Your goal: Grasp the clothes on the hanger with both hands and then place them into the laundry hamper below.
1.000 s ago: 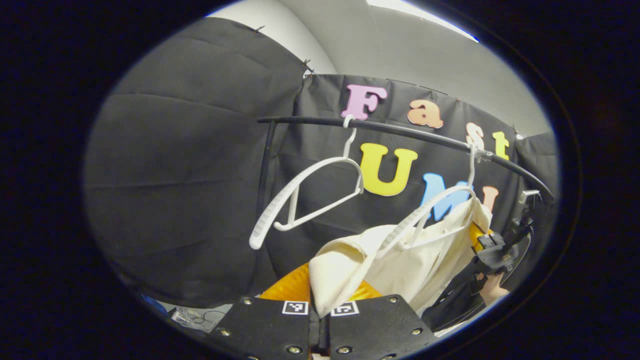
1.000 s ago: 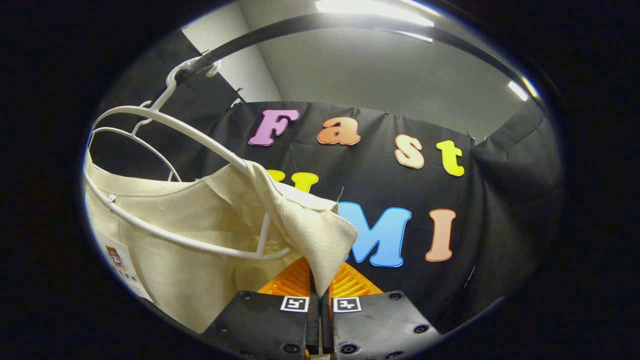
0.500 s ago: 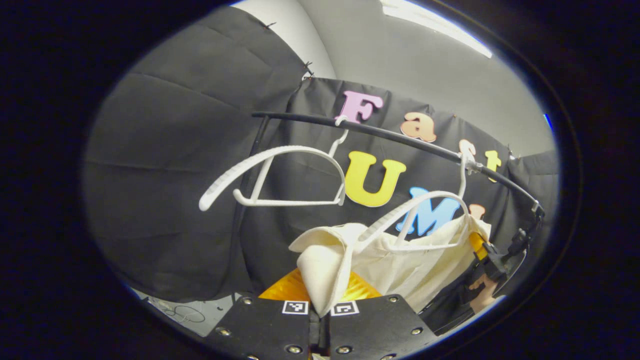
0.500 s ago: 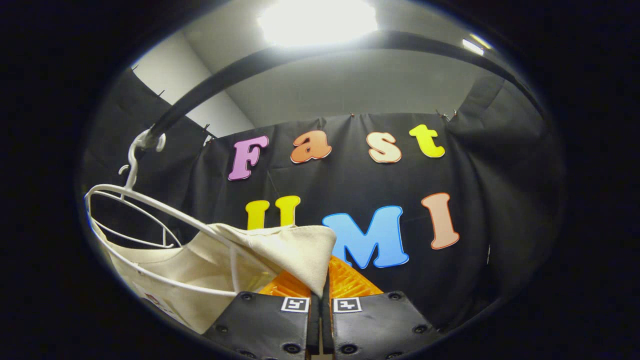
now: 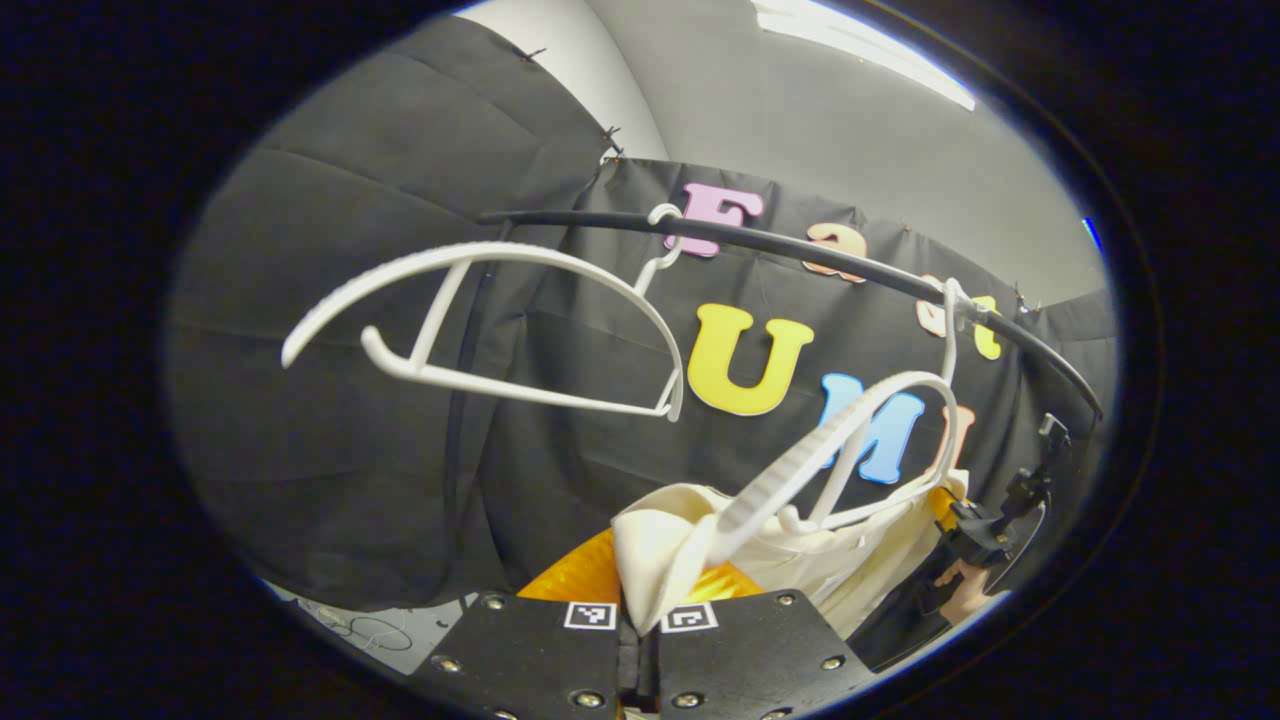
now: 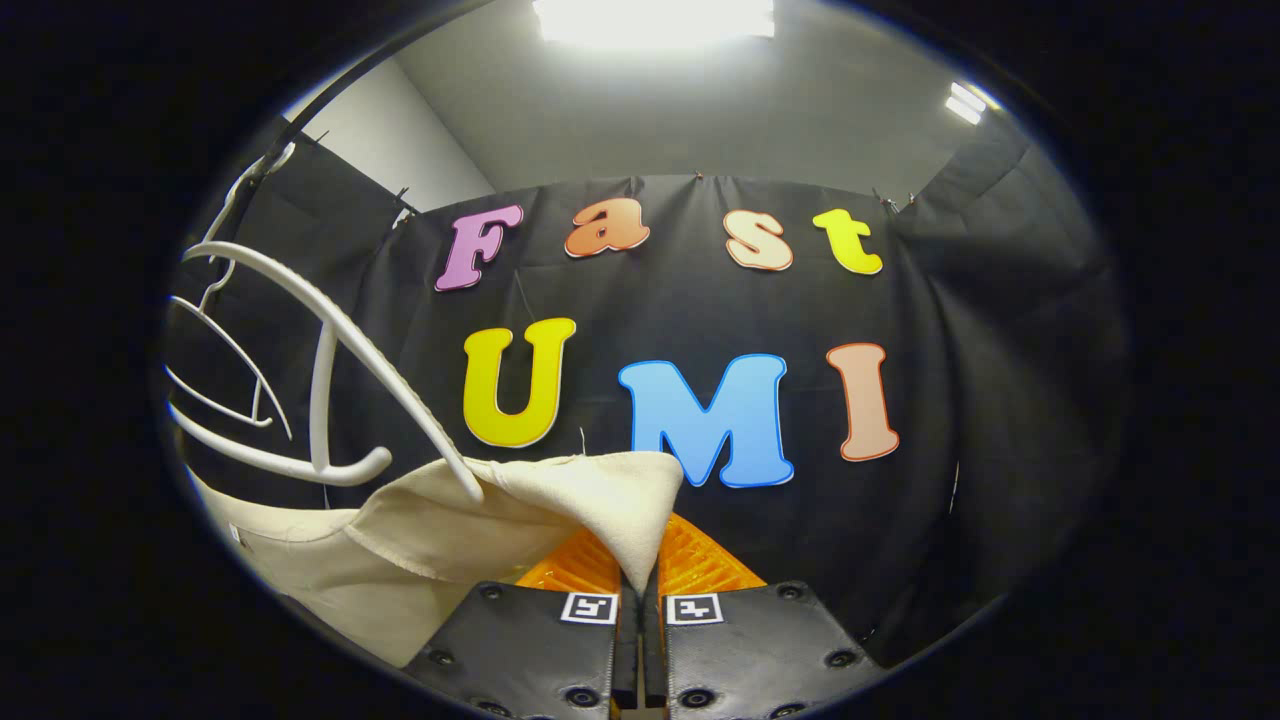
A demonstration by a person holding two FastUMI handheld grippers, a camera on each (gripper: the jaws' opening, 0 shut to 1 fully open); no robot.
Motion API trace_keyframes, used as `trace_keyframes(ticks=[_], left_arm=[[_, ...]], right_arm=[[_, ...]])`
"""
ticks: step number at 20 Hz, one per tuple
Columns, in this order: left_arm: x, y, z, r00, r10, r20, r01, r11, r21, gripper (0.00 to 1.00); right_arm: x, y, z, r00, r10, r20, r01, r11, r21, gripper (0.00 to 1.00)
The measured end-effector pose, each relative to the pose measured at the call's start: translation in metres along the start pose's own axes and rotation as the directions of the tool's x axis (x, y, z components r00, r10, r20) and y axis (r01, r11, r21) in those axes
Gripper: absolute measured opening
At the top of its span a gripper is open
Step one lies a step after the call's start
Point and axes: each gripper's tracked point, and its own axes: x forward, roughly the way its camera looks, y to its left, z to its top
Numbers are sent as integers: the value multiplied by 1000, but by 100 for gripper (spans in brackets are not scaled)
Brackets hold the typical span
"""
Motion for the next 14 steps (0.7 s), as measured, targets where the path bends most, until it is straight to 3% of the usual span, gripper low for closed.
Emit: trace_keyframes(ticks=[7,14], left_arm=[[-31,6,-53,995,78,-58,-77,997,17,2],[-76,8,-67,983,175,-50,-175,985,0,2]], right_arm=[[-38,4,-48,988,86,-127,-85,996,12,4],[-97,8,-78,941,216,-260,-207,976,61,4]])
